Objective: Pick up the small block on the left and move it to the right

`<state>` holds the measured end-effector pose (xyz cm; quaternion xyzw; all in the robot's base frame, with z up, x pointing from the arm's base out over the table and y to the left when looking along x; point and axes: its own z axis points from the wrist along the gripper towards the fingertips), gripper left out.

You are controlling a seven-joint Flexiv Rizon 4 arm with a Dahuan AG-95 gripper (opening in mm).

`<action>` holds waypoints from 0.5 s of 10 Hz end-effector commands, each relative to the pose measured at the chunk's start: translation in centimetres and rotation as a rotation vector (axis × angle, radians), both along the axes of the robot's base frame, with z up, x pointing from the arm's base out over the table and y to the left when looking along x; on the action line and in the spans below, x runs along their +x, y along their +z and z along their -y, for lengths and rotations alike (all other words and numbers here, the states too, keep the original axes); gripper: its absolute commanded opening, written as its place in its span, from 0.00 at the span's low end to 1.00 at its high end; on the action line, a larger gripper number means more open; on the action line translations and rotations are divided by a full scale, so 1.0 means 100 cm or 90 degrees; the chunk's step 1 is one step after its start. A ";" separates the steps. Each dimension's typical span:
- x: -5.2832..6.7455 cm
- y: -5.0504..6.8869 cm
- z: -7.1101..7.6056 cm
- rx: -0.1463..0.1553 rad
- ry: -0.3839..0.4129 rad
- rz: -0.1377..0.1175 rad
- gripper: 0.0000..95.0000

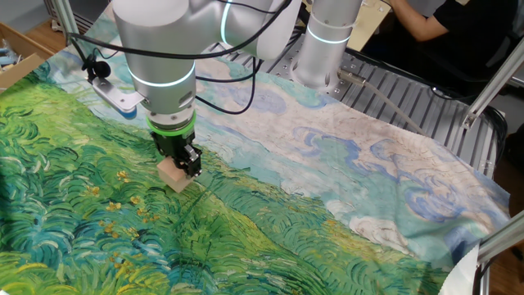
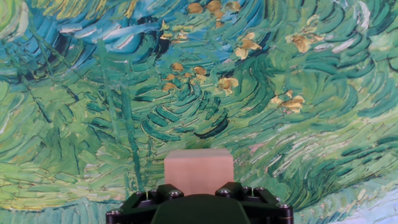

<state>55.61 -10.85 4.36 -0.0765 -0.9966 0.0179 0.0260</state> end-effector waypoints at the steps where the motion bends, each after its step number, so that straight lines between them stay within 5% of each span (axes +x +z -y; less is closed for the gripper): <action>1: 0.000 0.000 0.000 0.000 0.000 0.000 0.20; 5: 0.000 0.000 0.000 0.000 0.000 0.000 0.20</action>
